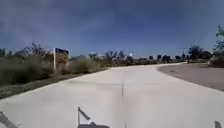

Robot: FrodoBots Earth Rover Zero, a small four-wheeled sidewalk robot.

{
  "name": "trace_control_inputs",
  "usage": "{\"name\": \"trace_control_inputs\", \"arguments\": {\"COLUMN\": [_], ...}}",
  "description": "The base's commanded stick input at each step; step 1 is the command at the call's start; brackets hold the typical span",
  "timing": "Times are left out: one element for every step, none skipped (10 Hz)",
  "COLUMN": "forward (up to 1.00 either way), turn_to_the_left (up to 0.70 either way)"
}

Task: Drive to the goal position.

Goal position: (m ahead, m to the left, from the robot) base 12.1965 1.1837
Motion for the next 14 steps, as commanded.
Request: {"name": "trace_control_inputs", "arguments": {"forward": [0.85, 0.85, 0.85, 0.85, 0.85, 0.85, 0.85, 0.85, 0.85, 0.85, 0.85, 0.85, 0.85, 0.85], "turn_to_the_left": [0.0, 0.0, 0.0, 0.0, 0.0, 0.0, 0.0, 0.0, 0.0, 0.0, 0.0, 0.0, 0.0, 0.0]}}
